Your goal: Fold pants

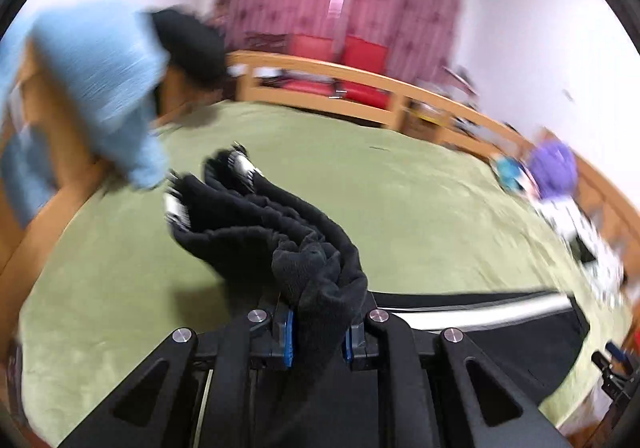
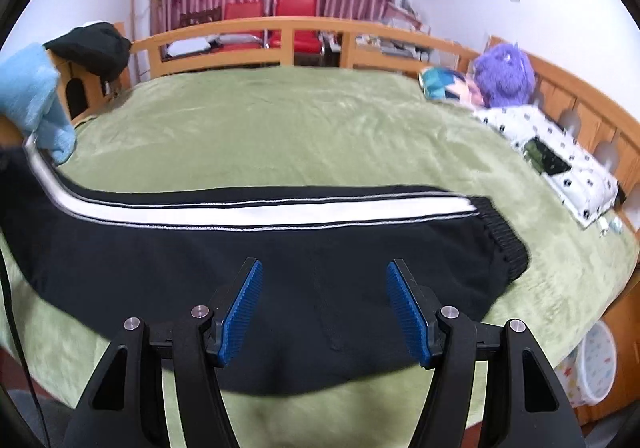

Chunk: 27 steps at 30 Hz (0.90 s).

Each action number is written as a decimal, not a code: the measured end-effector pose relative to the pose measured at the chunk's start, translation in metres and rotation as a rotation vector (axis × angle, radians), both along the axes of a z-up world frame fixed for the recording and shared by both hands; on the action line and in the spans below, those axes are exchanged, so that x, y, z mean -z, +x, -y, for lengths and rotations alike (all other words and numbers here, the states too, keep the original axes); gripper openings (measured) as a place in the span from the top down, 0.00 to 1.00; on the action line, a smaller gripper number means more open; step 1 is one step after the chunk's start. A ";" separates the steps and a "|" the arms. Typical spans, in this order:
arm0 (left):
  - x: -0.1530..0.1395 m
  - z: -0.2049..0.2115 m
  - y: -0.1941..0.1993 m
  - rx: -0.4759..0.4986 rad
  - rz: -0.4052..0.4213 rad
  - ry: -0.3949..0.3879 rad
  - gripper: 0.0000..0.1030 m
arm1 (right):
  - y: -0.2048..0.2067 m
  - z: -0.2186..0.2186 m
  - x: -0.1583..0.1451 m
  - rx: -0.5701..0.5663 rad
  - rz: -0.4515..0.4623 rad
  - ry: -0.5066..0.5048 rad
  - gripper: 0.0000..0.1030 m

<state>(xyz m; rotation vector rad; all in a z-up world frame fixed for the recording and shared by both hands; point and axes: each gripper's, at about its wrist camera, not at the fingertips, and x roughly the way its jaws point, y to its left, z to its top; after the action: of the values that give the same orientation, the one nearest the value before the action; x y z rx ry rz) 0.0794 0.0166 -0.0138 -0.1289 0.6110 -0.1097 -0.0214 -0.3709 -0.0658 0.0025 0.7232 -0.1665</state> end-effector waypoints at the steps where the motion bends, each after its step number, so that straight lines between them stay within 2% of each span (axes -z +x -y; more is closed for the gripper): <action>1: 0.000 0.021 0.000 0.030 0.000 0.006 0.85 | -0.008 0.006 0.000 0.004 0.005 0.000 0.38; 5: 0.022 0.126 0.004 0.211 -0.055 -0.056 0.85 | -0.032 0.036 0.011 0.048 -0.004 0.056 0.37; 8: 0.058 0.191 0.012 0.349 -0.146 -0.088 0.83 | -0.044 0.056 0.028 0.091 -0.035 0.107 0.37; 11: 0.095 0.216 0.004 0.450 -0.297 -0.100 0.67 | -0.051 0.068 0.044 0.106 -0.057 0.139 0.37; 13: 0.113 0.209 0.001 0.443 -0.360 -0.132 0.56 | -0.048 0.074 0.050 0.111 -0.065 0.169 0.37; 15: 0.110 0.188 -0.005 0.408 -0.336 -0.148 0.35 | -0.043 0.075 0.053 0.103 -0.059 0.216 0.37; 18: 0.094 0.155 -0.005 0.349 -0.268 -0.128 0.33 | -0.026 0.066 0.056 0.060 -0.051 0.302 0.37; 23: 0.065 0.088 -0.007 0.201 -0.226 -0.048 0.30 | 0.013 0.024 0.065 -0.075 -0.056 0.398 0.37; 27: 0.054 0.035 -0.014 0.115 -0.205 0.023 0.29 | 0.049 -0.018 0.085 -0.178 -0.087 0.468 0.37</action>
<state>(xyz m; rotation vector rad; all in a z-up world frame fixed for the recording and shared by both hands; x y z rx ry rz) 0.0649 -0.0187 -0.0682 -0.0833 0.8238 -0.2024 0.0273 -0.3527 -0.1505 0.3780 0.8318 0.1759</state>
